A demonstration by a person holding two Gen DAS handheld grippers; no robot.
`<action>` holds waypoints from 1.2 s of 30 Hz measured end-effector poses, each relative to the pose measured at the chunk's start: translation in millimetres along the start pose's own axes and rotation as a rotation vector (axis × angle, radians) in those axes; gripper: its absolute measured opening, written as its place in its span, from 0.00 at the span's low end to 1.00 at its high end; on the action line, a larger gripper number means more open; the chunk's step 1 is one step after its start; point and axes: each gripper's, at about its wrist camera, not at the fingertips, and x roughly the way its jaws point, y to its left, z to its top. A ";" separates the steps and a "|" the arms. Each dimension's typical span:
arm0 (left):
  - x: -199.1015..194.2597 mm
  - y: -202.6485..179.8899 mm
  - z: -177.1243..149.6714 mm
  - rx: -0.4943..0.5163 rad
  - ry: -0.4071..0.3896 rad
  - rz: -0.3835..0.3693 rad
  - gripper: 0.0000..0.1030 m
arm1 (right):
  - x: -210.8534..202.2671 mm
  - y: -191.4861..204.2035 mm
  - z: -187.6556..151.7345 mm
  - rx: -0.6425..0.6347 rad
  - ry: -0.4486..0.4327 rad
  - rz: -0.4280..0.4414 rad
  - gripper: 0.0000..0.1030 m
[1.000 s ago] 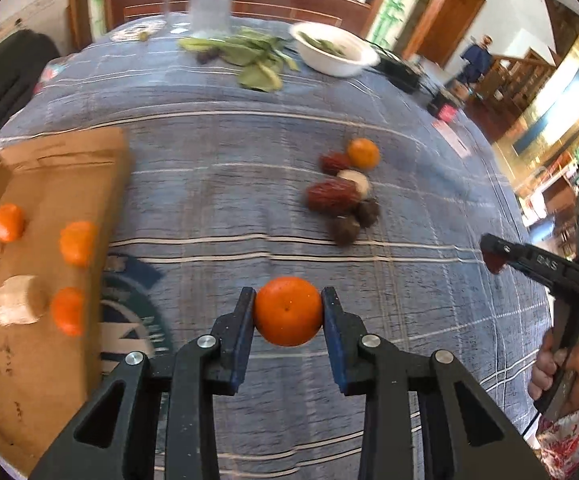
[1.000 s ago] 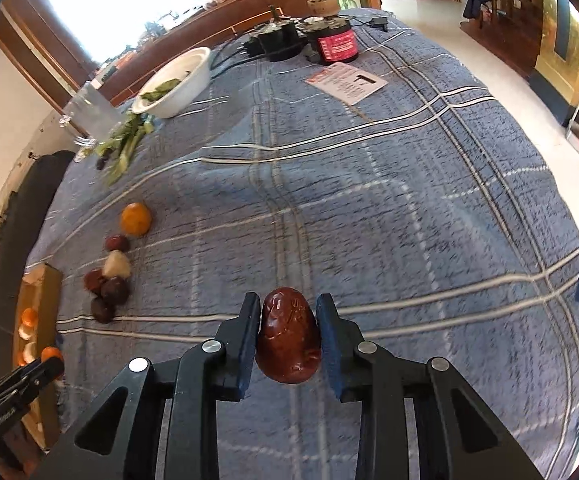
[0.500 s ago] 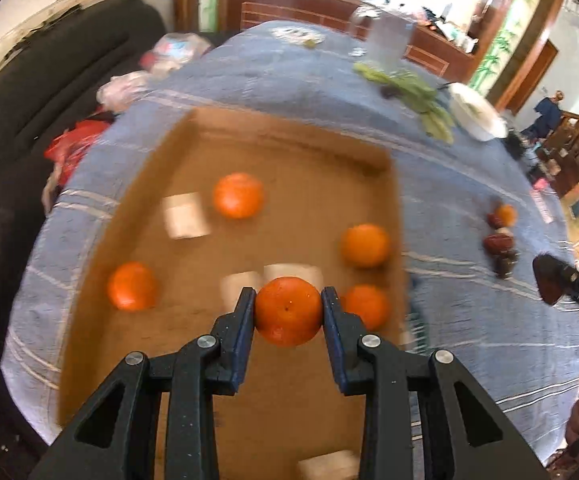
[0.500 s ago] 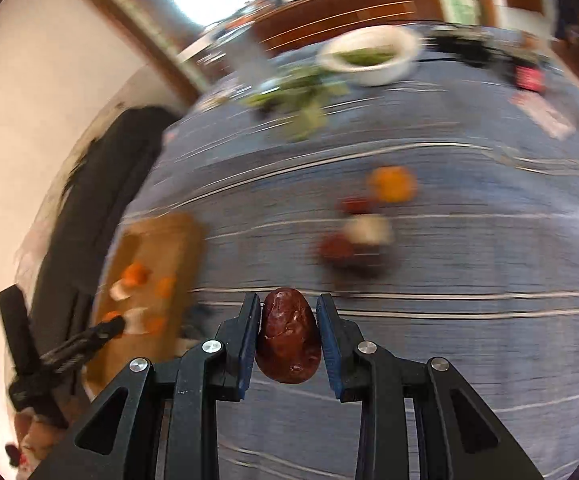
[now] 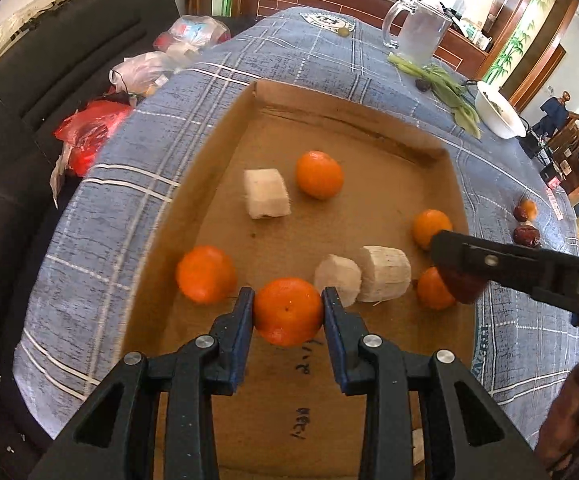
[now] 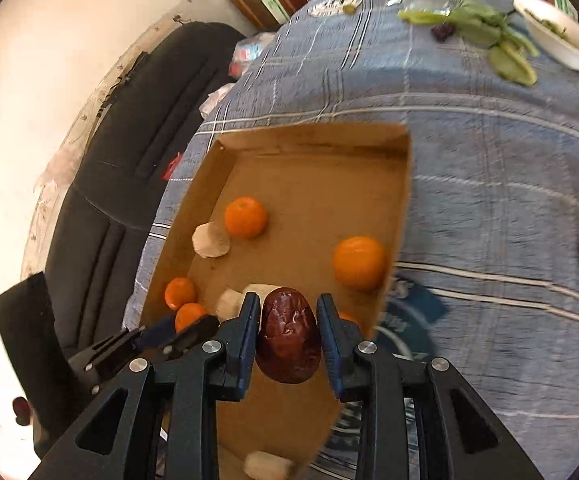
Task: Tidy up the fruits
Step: 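Carry the red date and mandarin into the tray and open both tools, then move both tools back toward the remaining fruit on the cloth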
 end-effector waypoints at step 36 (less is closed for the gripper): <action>-42.7 -92.6 2.1 0.246 -0.116 0.181 0.71 | -72.4 -25.7 -59.6 -0.013 -0.191 -0.260 0.68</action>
